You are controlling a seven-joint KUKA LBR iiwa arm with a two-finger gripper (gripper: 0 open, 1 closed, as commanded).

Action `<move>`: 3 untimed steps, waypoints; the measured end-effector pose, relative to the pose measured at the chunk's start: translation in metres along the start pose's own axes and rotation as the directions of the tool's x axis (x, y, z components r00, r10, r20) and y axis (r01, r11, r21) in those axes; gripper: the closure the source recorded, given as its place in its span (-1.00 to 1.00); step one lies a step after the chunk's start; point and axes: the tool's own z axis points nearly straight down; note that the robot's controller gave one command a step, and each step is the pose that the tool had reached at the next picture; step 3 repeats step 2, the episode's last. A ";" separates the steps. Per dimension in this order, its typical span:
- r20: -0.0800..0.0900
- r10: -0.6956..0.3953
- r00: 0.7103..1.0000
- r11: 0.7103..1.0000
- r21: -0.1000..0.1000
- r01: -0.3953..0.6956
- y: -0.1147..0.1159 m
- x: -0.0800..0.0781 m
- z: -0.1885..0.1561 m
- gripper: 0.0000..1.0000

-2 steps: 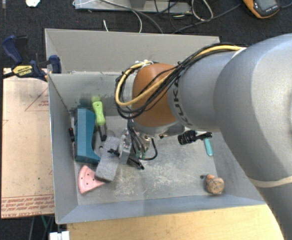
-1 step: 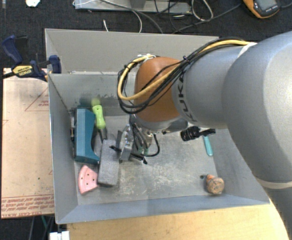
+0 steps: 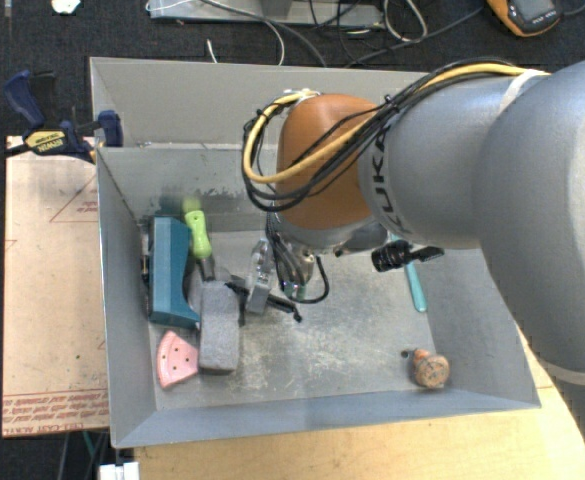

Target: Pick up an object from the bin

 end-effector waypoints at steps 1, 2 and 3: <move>0.005 -0.002 1.000 1.000 -0.003 0.002 0.001 -0.001 -0.046 1.00; 0.010 -0.002 1.000 1.000 -0.007 0.003 0.001 -0.001 -0.057 1.00; 0.010 -0.002 1.000 1.000 -0.007 0.003 0.001 -0.001 -0.057 1.00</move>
Offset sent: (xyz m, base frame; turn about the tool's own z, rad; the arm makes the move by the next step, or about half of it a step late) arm 0.0015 0.0005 0.0553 -0.0015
